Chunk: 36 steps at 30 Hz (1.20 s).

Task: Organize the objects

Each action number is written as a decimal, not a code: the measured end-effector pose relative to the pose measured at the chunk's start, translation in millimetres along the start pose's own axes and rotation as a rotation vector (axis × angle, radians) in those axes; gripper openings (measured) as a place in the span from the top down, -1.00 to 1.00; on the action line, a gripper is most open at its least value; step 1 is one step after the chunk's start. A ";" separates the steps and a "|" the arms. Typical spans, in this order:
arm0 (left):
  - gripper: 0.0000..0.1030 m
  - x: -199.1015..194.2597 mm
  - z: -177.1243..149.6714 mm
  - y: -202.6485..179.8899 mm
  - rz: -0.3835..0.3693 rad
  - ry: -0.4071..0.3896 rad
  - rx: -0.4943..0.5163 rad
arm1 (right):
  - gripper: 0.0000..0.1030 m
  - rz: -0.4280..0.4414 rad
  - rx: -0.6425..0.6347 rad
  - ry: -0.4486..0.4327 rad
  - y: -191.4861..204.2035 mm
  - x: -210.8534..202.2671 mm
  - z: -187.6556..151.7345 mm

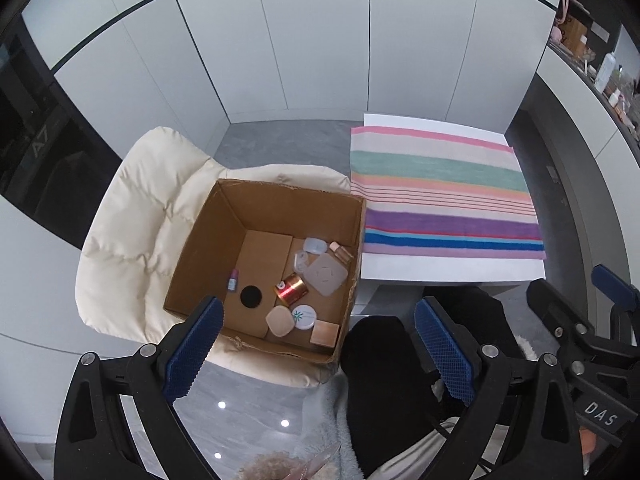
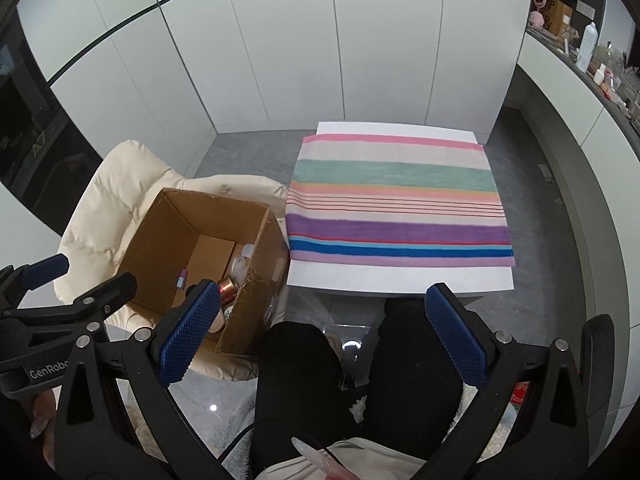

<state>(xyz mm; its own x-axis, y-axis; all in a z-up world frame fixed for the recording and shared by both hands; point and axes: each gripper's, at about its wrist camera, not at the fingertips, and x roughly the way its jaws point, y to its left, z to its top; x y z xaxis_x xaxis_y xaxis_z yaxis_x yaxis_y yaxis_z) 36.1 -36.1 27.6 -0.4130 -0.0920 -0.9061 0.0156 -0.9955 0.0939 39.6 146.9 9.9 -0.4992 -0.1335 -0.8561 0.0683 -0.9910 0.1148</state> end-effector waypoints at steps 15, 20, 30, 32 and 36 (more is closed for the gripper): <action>-0.89 -9.1 -9.8 -3.6 0.019 -0.017 0.005 | -1.00 0.010 0.012 -0.015 -3.0 -3.5 -4.7; -0.89 -13.2 -8.9 -0.4 0.018 -0.027 -0.005 | -1.00 0.011 0.012 -0.015 -0.2 -4.1 -5.5; -0.89 -12.0 -9.3 -0.6 -0.008 -0.022 -0.023 | -1.00 0.008 0.021 -0.027 -0.2 -7.8 -7.7; -0.89 -12.9 -10.0 -0.8 -0.007 -0.024 -0.025 | -1.00 0.014 0.021 -0.025 0.3 -8.3 -8.2; -0.89 -13.6 -10.3 -0.7 -0.005 -0.028 -0.023 | -1.00 0.016 0.022 -0.026 1.0 -8.4 -8.5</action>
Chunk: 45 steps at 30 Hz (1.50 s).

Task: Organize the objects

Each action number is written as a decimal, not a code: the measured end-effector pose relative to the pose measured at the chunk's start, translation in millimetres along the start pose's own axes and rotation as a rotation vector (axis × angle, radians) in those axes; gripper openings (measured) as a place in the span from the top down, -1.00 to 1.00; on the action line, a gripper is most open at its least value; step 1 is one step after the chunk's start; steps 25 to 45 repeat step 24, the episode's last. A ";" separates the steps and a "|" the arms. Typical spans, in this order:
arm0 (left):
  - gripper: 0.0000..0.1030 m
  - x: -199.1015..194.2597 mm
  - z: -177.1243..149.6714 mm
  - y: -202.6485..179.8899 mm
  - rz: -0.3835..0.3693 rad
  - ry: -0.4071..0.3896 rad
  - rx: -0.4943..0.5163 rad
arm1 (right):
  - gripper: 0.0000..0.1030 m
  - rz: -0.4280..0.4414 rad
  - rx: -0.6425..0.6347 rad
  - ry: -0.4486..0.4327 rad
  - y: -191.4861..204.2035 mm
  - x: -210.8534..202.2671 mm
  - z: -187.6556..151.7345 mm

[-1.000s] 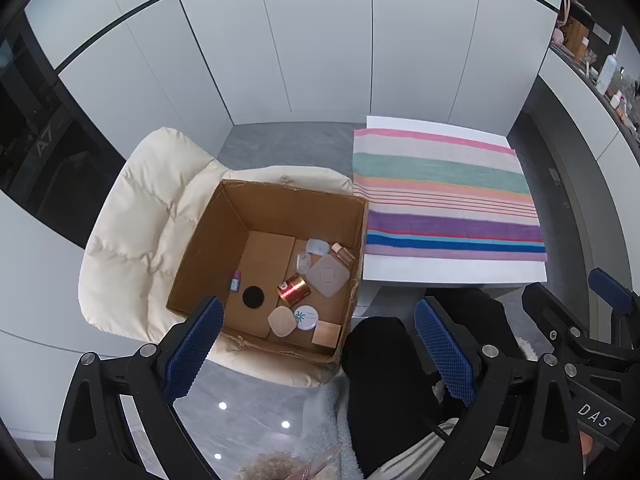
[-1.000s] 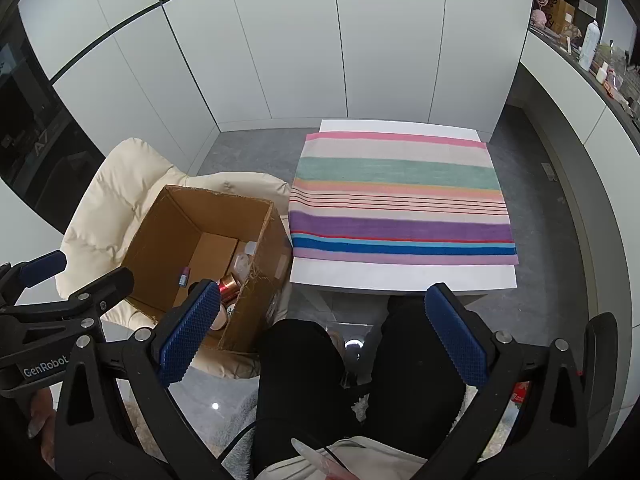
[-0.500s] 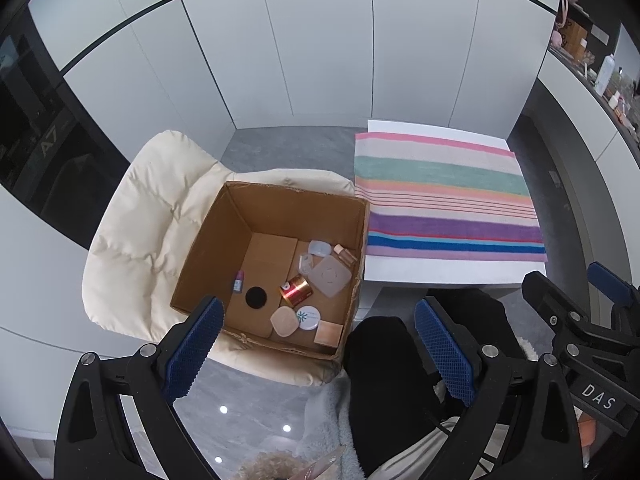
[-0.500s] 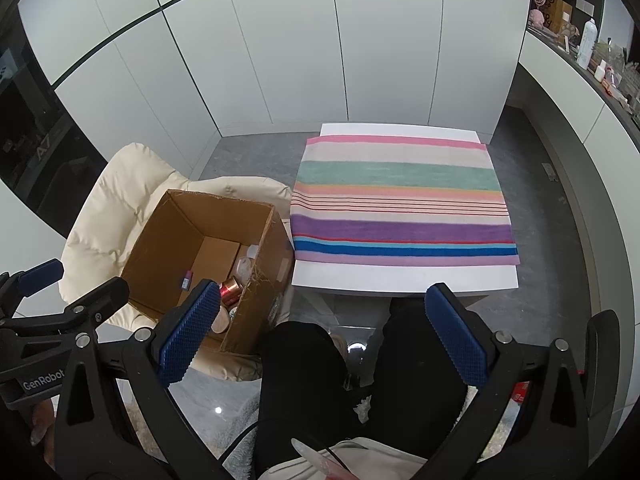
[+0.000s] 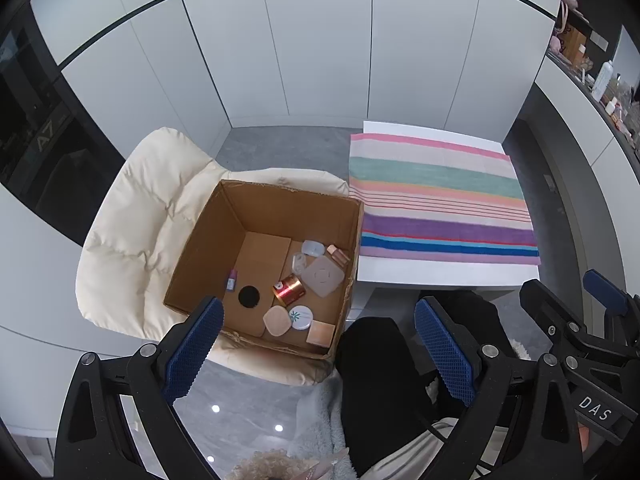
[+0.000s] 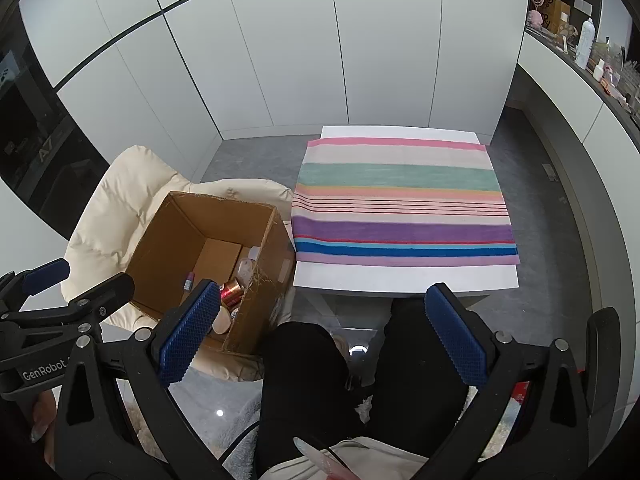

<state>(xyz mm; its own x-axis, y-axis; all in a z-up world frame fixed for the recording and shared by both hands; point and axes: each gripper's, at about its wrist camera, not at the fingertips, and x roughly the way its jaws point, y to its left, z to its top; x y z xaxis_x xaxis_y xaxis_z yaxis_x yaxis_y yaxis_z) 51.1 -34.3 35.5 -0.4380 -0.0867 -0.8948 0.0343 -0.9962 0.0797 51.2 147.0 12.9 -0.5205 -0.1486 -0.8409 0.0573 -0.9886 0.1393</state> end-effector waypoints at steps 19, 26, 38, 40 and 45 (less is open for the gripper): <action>-0.89 1.2 0.2 -3.8 0.014 0.002 0.010 | -1.00 0.013 0.006 0.008 1.0 -1.0 -4.6; -0.89 2.5 0.0 -4.2 0.021 0.000 0.008 | -1.00 0.025 0.012 0.017 0.4 2.0 -4.8; -0.89 2.5 0.0 -4.2 0.021 0.000 0.008 | -1.00 0.025 0.012 0.017 0.4 2.0 -4.8; -0.89 2.5 0.0 -4.2 0.021 0.000 0.008 | -1.00 0.025 0.012 0.017 0.4 2.0 -4.8; -0.89 2.5 0.0 -4.2 0.021 0.000 0.008 | -1.00 0.025 0.012 0.017 0.4 2.0 -4.8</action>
